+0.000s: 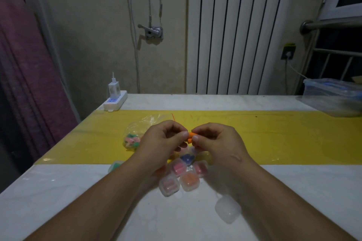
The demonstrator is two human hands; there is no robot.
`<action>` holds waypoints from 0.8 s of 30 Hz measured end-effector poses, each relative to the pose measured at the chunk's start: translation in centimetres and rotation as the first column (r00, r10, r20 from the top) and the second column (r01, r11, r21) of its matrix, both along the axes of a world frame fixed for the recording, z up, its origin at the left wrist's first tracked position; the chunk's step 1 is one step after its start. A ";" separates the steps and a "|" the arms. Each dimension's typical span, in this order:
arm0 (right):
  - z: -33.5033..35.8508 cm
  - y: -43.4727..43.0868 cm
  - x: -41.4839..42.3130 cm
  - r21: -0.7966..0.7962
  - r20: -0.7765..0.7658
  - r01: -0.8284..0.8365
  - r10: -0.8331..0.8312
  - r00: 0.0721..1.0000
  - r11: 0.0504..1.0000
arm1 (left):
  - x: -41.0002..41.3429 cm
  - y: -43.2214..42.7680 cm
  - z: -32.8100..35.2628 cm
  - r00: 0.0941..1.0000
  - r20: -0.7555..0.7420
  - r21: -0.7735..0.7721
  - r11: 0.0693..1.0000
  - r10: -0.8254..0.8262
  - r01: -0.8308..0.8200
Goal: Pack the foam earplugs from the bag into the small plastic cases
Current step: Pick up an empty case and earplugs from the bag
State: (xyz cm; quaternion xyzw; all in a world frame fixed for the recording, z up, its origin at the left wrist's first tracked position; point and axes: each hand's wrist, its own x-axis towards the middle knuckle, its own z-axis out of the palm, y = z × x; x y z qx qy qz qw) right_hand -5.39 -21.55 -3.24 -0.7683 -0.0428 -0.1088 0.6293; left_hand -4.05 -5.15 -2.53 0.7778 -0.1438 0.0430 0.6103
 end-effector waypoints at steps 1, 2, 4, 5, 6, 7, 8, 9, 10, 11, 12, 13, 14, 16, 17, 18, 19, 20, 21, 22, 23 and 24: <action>0.0 -0.1 0.1 0.011 0.007 0.021 -0.021 1.000 1.000 | 0.0 0.0 0.0 1.000 0.006 -0.007 1.000 0.007 -0.007; 0.1 -0.3 0.2 0.012 0.018 0.043 -0.043 0.999 0.999 | 0.1 -0.1 -0.1 1.000 0.012 -0.017 1.000 0.014 -0.014; 0.1 -0.7 0.4 0.006 0.035 0.077 -0.077 0.996 0.997 | 0.0 -0.1 -0.1 0.999 0.029 -0.015 1.000 0.022 -0.022; 0.1 -0.9 0.5 0.003 0.041 0.086 -0.086 0.995 0.996 | 0.0 -0.2 0.0 0.999 0.046 0.001 1.000 0.025 -0.025; 0.0 -1.0 0.6 0.000 0.044 0.094 -0.094 0.995 0.996 | -0.1 -0.2 -0.1 0.997 0.067 0.026 0.999 0.023 -0.025; 0.0 -1.2 0.7 -0.005 0.047 0.099 -0.099 0.994 0.995 | -0.2 -0.3 -0.1 0.995 0.094 0.066 0.998 0.015 -0.021; 0.0 -1.3 0.7 -0.008 0.047 0.105 -0.104 0.993 0.994 | -0.2 -0.4 -0.2 0.992 0.128 0.124 0.992 0.001 -0.016; -0.1 -1.3 0.8 -0.009 0.045 0.110 -0.109 0.993 0.994 | -0.3 -0.5 -0.3 0.986 0.163 0.202 0.979 -0.024 -0.009; -0.1 -1.4 0.9 -0.010 0.043 0.115 -0.114 0.993 0.993 | -0.4 -0.7 -0.5 0.978 0.199 0.292 0.956 -0.060 0.000; -0.1 -1.5 1.0 -0.014 0.042 0.120 -0.119 0.992 0.993 | -0.6 -0.9 -0.6 0.965 0.238 0.379 0.925 -0.108 0.010; -0.1 -1.6 1.1 -0.020 0.041 0.123 -0.122 0.992 0.992 | -0.8 -1.2 -0.7 0.946 0.277 0.450 0.892 -0.170 0.028; -0.2 -1.7 1.1 -0.022 0.040 0.124 -0.123 0.992 0.992 | -1.0 -1.4 -0.6 0.919 0.307 0.508 0.859 -0.247 0.061; -0.2 -1.7 1.1 -0.019 0.038 0.125 -0.124 0.992 0.992 | -1.2 -1.6 -0.6 0.885 0.318 0.561 0.820 -0.339 0.112; -0.3 -1.8 1.2 -0.023 0.038 0.130 -0.129 0.991 0.991 | -1.6 -1.9 -0.4 0.806 0.275 0.662 0.712 -0.523 0.236; -0.4 -1.8 1.2 -0.032 0.040 0.133 -0.131 0.991 0.991 | -1.8 -2.1 -0.4 0.769 0.250 0.693 0.663 -0.589 0.282; -0.3 -1.7 1.2 -0.039 0.041 0.134 -0.133 0.990 0.990 | -1.9 -2.2 -0.3 0.734 0.241 0.716 0.627 -0.635 0.307; -0.4 -1.7 1.2 -0.044 0.043 0.136 -0.134 0.990 0.990 | -2.0 -2.3 -0.3 0.708 0.236 0.730 0.603 -0.666 0.323; -0.4 -1.6 1.2 -0.046 0.046 0.138 -0.136 0.990 0.989 | -2.1 -2.4 -0.4 0.693 0.224 0.737 0.584 -0.685 0.339; -0.4 -1.6 1.2 -0.047 0.049 0.139 -0.136 0.989 0.989 | -2.2 -2.6 -0.4 0.683 0.205 0.745 0.565 -0.701 0.356; -0.4 -1.6 1.2 -0.044 0.050 0.137 -0.135 0.990 0.990 | -2.3 -2.6 -0.4 0.678 0.185 0.757 0.543 -0.712 0.364; -0.4 -1.6 1.2 -0.041 0.051 0.134 -0.132 0.990 0.990 | -2.3 -2.7 -0.4 0.674 0.170 0.778 0.518 -0.719 0.356; -0.4 -1.6 1.1 -0.039 0.051 0.132 -0.130 0.990 0.990 | -2.4 -2.8 -0.4 0.670 0.164 0.801 0.495 -0.724 0.338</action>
